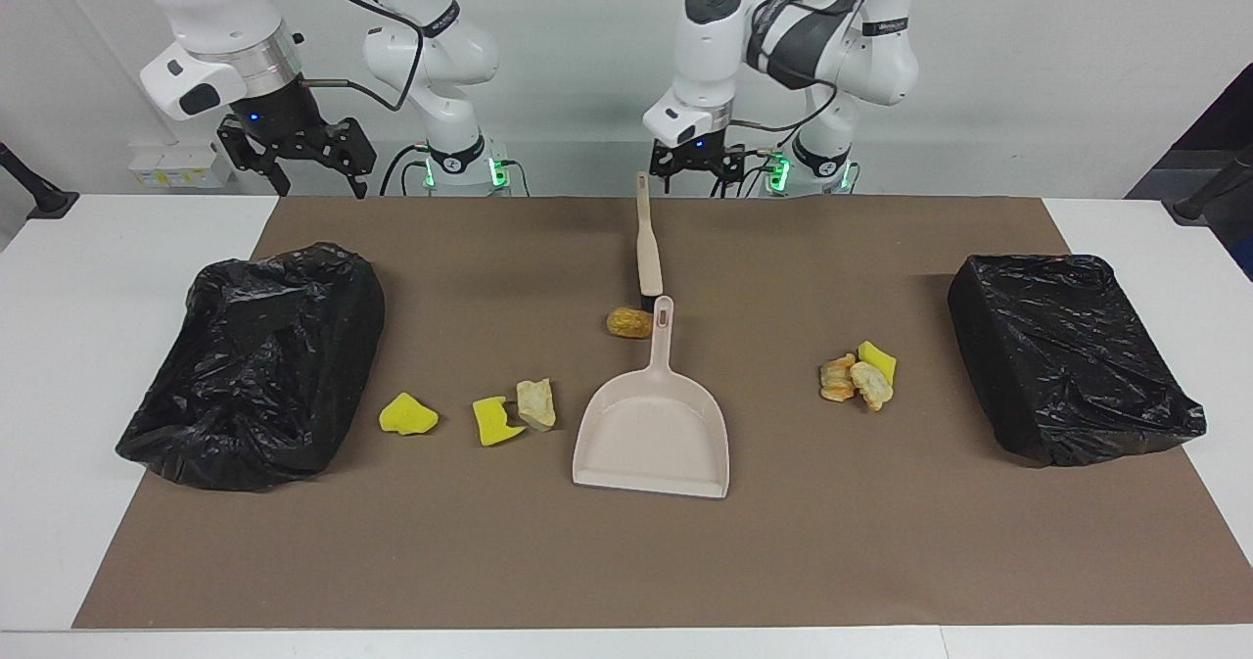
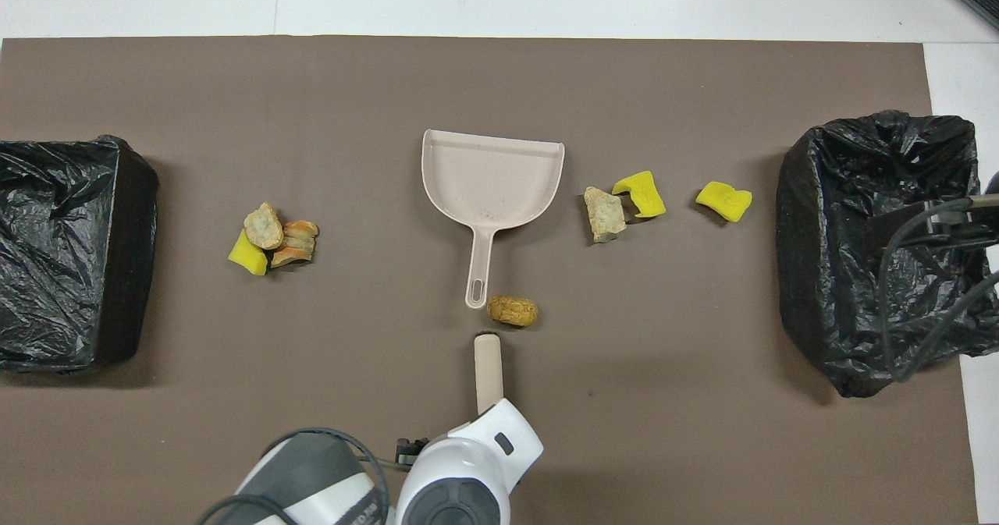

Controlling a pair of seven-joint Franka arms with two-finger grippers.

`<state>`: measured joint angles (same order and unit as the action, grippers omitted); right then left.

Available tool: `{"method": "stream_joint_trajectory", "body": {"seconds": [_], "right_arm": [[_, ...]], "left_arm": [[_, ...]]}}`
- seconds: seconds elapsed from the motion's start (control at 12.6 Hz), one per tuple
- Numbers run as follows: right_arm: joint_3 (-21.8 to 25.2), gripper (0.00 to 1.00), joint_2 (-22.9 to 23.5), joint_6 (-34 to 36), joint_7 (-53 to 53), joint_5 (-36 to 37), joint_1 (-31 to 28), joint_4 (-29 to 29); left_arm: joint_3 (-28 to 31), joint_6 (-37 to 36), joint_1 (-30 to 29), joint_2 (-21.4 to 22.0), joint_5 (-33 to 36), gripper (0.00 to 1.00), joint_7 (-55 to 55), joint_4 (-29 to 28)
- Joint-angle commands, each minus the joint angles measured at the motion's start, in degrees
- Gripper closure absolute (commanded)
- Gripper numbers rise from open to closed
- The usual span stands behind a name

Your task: Sweep and dump trash in bin

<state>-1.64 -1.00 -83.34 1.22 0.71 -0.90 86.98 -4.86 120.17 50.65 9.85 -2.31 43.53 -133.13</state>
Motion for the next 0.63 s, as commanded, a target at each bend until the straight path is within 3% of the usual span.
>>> {"method": "stream_joint_trajectory", "body": {"seconds": [0.0,0.4,0.56], "right_arm": [[-0.11,0.0,1.34,-0.15,0.2,-1.06,2.82,0.65],[-0.11,0.0,7.32,-3.22,-6.31,-2.8,12.05,0.64],[-0.11,0.0,10.13,-5.33,-9.56,-4.14,15.74,0.56]], "left_arm": [[1.08,5.76,3.84,-2.37,-0.32,0.0,4.1,-2.75],[1.08,11.22,7.0,-3.26,-0.32,0.0,6.04,-5.47],[1.08,12.37,9.98,-7.28,-0.32,0.0,7.17,-5.65]]}}
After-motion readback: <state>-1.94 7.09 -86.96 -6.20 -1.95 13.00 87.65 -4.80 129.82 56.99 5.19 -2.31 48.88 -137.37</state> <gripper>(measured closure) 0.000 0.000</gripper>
